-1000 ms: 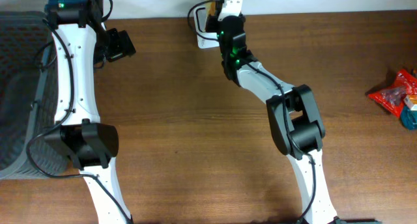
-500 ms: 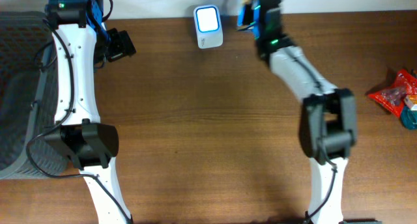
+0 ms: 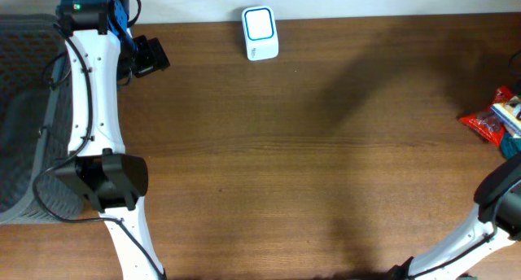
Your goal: Scan the item barcode
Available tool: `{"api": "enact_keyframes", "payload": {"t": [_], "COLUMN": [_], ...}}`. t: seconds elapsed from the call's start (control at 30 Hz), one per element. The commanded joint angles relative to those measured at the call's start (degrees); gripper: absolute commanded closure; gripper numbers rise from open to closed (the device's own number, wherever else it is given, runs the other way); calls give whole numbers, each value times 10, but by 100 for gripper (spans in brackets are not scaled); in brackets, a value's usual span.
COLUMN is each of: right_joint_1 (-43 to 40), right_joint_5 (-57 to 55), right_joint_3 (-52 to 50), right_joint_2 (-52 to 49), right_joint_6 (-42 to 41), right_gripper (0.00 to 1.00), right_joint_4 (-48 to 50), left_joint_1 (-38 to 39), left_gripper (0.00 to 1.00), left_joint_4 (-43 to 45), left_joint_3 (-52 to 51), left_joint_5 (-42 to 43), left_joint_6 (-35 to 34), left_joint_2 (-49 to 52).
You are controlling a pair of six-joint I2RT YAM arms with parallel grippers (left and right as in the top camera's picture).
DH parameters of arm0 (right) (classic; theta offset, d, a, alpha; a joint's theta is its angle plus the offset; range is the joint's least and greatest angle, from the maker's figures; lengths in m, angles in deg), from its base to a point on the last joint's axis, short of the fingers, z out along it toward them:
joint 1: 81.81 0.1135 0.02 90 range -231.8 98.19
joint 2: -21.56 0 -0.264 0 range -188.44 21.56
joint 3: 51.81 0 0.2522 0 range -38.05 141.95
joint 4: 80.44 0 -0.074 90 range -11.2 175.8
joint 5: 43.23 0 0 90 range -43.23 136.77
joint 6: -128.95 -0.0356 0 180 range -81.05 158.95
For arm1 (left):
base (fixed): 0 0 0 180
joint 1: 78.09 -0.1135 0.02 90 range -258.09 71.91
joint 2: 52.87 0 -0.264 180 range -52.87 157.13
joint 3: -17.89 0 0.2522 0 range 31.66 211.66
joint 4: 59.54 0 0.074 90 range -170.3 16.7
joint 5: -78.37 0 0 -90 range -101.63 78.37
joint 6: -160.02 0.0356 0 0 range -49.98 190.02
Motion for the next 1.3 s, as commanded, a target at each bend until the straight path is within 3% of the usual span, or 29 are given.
{"api": "enact_keyframes", "payload": {"t": [0.0,0.2,0.37,0.5,0.57,0.63,0.73,0.97,1.07,1.27], "right_joint_1": [3,3,61,189,240,258,258,262,319,372], "right_joint_5": [19,155,139,90,202,228,228,233,286,336], "right_joint_3": [2,2,-15,-266,-428,-505,-517,-518,-580,-891], "right_joint_2": [2,161,322,543,718,833,881,882,939,1179], "right_joint_6": [-5,-29,-60,-44,12,11,11,12,85,87], "right_gripper": [1,1,1,1,1,1,1,1,1,1], "right_joint_4": [13,-47,-238,-163,-101,-148,-307,-321,-228,116], "left_joint_1": [-2,-1,-1,-1,-1,-1,-1,-1,-1,-1], "left_gripper": [1,1,1,1,1,1,1,1,1,1], "left_joint_4": [-1,0,-1,0,0,-1,-1,0,-1,0], "left_joint_3": [0,0,0,0,0,0,0,0,0,0], "left_joint_5": [-6,-6,-6,-6,-6,-6,-6,-6,-6,-6], "left_joint_6": [-5,-5,-5,-5,-5,-5,-5,-5,-5,-5], "left_joint_2": [3,3,3,3,3,3,3,3,3,3]}}
